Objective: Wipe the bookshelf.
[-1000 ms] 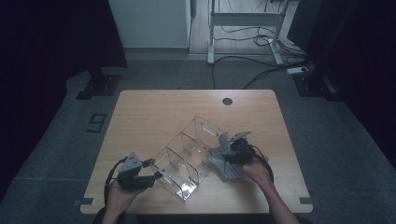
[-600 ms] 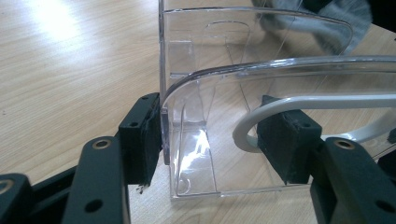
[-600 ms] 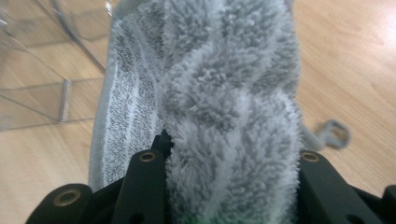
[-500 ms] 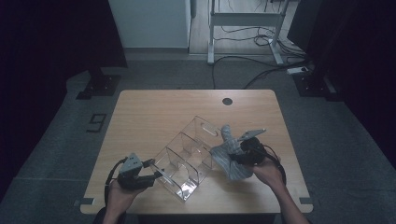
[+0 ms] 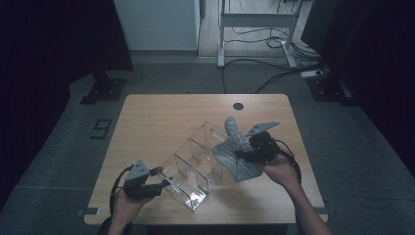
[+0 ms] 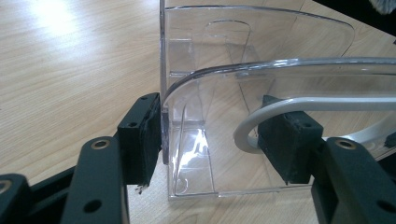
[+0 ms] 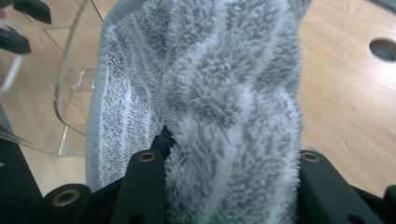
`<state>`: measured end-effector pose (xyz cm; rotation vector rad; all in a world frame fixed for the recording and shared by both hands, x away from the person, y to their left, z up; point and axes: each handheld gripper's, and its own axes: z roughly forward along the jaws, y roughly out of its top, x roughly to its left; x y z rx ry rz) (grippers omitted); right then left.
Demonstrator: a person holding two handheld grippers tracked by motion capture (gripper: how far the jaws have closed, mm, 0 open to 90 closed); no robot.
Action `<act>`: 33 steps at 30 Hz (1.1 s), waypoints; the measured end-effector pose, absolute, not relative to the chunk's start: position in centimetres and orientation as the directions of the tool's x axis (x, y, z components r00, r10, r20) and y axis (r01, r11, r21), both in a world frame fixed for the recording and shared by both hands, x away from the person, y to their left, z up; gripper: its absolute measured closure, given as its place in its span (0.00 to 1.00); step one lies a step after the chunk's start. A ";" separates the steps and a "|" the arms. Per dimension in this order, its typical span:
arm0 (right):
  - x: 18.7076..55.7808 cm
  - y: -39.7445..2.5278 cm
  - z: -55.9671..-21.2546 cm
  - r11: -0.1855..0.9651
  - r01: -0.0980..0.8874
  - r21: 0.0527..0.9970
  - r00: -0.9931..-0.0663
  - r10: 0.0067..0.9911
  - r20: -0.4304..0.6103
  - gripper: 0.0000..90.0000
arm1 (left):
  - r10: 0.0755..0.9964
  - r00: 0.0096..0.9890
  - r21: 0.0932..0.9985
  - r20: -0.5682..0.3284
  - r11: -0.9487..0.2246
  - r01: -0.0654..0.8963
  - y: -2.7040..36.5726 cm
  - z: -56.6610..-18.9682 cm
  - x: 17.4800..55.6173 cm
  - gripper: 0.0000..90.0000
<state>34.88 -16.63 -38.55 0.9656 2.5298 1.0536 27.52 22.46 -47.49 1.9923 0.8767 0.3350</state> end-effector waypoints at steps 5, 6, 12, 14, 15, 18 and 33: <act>35.8 -14.5 -37.3 0.548 0.460 0.699 -0.779 0.627 0.021 0.67 | 0.697 0.710 0.826 -0.101 -0.339 0.450 22.4 -47.5 27.5 0.45; 36.0 -14.0 -37.2 0.549 0.460 0.698 -0.781 0.623 0.024 0.67 | 0.697 0.710 0.826 -0.102 -0.338 0.450 22.4 -47.5 27.5 0.45; 37.0 -11.5 -36.9 0.569 0.447 0.691 -0.796 0.606 0.016 0.67 | 0.698 0.709 0.826 -0.102 -0.337 0.451 22.4 -47.5 27.5 0.45; 37.7 -10.2 -37.0 0.575 0.442 0.688 -0.799 0.601 0.011 0.67 | 0.698 0.709 0.826 -0.100 -0.338 0.450 22.4 -47.5 27.5 0.45; 37.9 -9.8 -37.0 0.575 0.438 0.691 -0.802 0.598 0.011 0.67 | 0.698 0.709 0.826 -0.099 -0.339 0.450 22.4 -47.5 27.5 0.45; 38.4 -8.5 -37.1 0.582 0.436 0.686 -0.806 0.592 0.009 0.67 | 0.699 0.709 0.826 -0.098 -0.340 0.450 22.4 -47.5 27.5 0.45; 41.0 -3.3 -39.7 0.618 0.437 0.654 -0.813 0.583 -0.007 0.67 | 0.702 0.706 0.823 -0.091 -0.346 0.450 22.2 -47.4 27.5 0.45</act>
